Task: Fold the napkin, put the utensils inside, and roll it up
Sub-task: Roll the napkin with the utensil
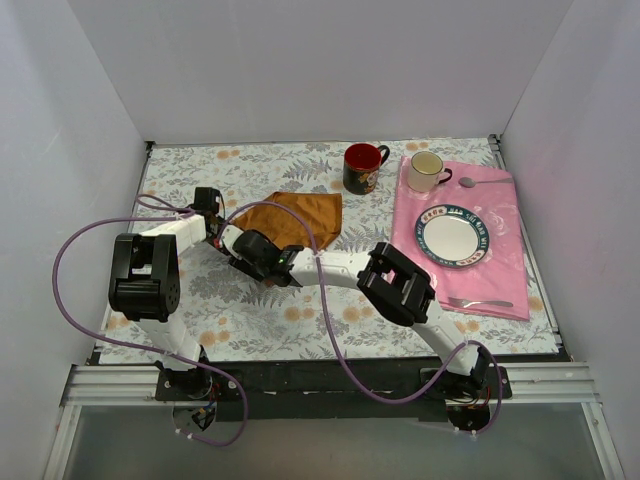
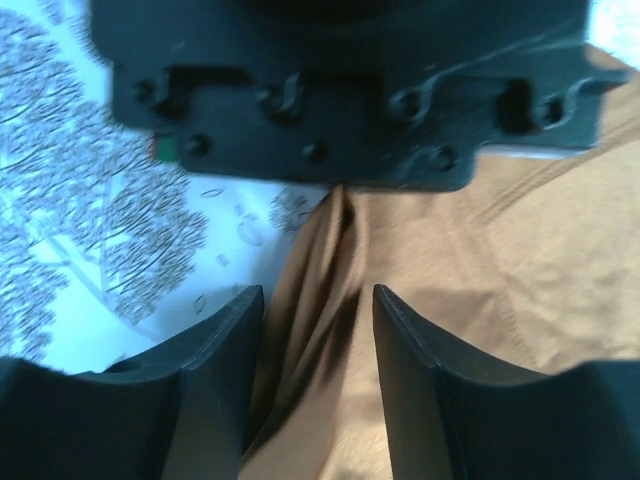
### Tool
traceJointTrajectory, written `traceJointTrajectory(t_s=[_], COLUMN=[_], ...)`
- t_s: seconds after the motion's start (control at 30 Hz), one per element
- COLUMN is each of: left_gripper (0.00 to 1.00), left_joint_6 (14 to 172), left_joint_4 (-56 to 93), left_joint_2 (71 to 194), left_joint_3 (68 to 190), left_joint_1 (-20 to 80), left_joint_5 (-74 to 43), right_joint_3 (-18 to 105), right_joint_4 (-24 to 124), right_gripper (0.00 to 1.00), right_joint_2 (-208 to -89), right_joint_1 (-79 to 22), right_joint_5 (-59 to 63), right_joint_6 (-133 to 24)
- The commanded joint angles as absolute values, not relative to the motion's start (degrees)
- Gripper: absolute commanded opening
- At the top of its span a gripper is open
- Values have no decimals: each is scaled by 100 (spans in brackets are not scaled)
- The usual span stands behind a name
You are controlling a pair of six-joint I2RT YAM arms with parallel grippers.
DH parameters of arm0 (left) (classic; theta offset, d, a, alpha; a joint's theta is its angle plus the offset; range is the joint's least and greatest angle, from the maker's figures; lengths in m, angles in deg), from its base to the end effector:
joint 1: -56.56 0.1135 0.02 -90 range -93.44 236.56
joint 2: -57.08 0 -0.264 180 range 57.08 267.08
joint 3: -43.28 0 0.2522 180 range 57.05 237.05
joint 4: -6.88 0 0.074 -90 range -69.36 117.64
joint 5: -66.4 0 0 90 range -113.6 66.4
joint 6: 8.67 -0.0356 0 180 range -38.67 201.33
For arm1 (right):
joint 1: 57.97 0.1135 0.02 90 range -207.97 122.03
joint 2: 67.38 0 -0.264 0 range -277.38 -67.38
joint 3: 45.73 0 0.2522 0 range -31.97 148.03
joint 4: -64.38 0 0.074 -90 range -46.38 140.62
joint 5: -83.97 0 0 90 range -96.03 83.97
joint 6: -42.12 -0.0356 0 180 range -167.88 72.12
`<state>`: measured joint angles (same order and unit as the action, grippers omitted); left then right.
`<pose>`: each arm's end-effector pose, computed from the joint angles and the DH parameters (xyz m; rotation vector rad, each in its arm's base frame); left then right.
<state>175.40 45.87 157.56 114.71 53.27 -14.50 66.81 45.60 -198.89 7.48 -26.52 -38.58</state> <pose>0.3284 -0.0245 0.1494 -2.0681 2.1041 -0.5849 0.2267 0.4663 0.1635 -1.1683 1.8474 0.1553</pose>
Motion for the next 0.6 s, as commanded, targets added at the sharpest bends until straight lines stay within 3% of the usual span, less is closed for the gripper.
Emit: traceJointTrajectory(t_s=[0.0, 0.17, 0.2, 0.3, 0.4, 0.57], left_gripper=[0, 0, 0, 0, 0, 0], left_joint_6=[17423, 17406, 17406, 17397, 17388, 17309], left_joint_4=[5509, 5641, 5667, 5694, 5729, 5650], left_joint_2=[15938, 15938, 15929, 15886, 15798, 15569], left_joint_3=[11391, 11470, 11488, 11505, 11488, 11461], left_joint_1=[5269, 5269, 5269, 5269, 5269, 5269], left_joint_5=[-1631, -1648, -1666, -1701, -1780, -1807], right_joint_3=[6541, 6130, 6085, 6058, 6014, 5707], right_joint_4=[5157, 5456, 5501, 5457, 5378, 5439], right_gripper=[53, 37, 26, 9, 1, 1], right_joint_2=[-20080, -20089, -20080, -20080, -20054, -19905], right_joint_1=[812, 874, 882, 874, 874, 777], right_joint_5=[-3309, -3565, -3547, -3460, -3345, -3012], right_joint_6=[-3716, -3698, -3716, -3891, -4146, -4663])
